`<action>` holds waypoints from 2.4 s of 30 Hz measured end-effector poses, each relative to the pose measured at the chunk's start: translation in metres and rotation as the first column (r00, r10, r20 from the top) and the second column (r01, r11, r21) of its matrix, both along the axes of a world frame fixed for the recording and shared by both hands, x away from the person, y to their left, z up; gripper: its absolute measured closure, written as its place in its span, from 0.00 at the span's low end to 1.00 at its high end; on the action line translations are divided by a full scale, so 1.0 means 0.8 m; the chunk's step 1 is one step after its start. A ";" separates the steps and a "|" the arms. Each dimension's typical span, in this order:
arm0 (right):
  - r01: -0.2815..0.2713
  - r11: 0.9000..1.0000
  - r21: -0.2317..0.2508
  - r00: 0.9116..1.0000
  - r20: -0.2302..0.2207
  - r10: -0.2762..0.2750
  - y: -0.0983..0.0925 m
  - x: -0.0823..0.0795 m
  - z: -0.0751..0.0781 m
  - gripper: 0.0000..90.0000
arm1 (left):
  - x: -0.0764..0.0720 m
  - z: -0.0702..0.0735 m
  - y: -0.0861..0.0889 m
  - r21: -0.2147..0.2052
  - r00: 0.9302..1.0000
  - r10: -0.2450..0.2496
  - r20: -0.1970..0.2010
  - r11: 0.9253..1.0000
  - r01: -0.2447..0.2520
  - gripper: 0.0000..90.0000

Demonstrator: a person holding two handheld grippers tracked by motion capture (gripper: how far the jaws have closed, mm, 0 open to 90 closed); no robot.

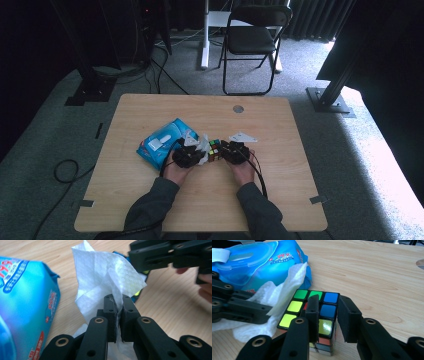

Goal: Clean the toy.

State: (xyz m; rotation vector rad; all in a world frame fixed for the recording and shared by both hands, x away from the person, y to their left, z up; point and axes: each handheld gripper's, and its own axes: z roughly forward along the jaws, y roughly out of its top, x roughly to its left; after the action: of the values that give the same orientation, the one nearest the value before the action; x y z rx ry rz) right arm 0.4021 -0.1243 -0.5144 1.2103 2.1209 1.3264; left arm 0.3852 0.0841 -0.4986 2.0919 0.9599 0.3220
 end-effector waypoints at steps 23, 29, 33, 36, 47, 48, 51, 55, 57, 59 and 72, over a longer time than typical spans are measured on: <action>0.005 1.000 0.006 1.000 -0.002 -0.005 0.000 0.000 0.000 0.79 | 0.011 -0.042 -0.010 0.058 0.998 0.011 -0.066 0.998 -0.007 0.94; 0.005 1.000 0.005 1.000 -0.001 -0.005 0.000 0.000 0.000 0.79 | 0.012 -0.046 -0.012 0.065 0.998 0.016 -0.067 0.998 -0.012 0.94; 0.005 1.000 -0.003 1.000 -0.002 -0.005 0.001 0.000 0.001 0.79 | 0.011 -0.045 -0.009 0.062 0.998 0.019 -0.066 0.998 -0.015 0.94; 0.019 0.999 -0.030 1.000 0.005 -0.018 0.002 0.000 0.003 0.69 | 0.011 -0.043 -0.004 0.066 0.998 0.025 -0.062 0.998 -0.021 0.94; 0.003 1.000 -0.019 1.000 0.008 -0.003 0.012 -0.006 0.008 0.42 | 0.014 -0.029 0.015 0.037 0.997 0.066 -0.040 0.997 -0.064 0.94; 0.002 1.000 -0.022 1.000 0.008 -0.001 0.015 -0.006 0.007 0.40 | 0.014 -0.026 0.017 0.035 0.997 0.068 -0.036 0.997 -0.067 0.94; 0.002 1.000 -0.025 1.000 -0.008 -0.002 0.022 -0.005 0.004 0.33 | 0.015 -0.023 0.019 0.035 0.997 0.071 -0.032 0.997 -0.070 0.94; -0.010 0.998 -0.054 0.999 -0.034 0.008 0.028 -0.001 0.001 0.29 | 0.016 -0.020 0.023 0.030 0.997 0.078 -0.025 0.997 -0.077 0.94; -0.017 0.998 -0.061 0.999 -0.038 0.015 0.031 0.000 0.000 0.27 | 0.017 -0.018 0.025 0.029 0.996 0.081 -0.022 0.996 -0.080 0.94; -0.023 0.997 -0.071 0.999 -0.045 0.019 0.033 0.001 -0.002 0.26 | 0.017 -0.017 0.026 0.026 0.996 0.085 -0.021 0.996 -0.085 0.94; -0.042 0.993 -0.107 0.996 -0.078 0.034 0.034 0.006 -0.007 0.35 | 0.019 -0.015 0.028 0.026 0.996 0.088 -0.021 0.996 -0.088 0.94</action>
State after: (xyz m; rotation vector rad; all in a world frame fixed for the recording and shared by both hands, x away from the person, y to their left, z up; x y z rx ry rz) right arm 0.4065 -0.0971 -0.5201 1.2002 2.2483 1.1811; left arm 0.4007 0.1065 -0.5107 2.0839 1.0688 0.3583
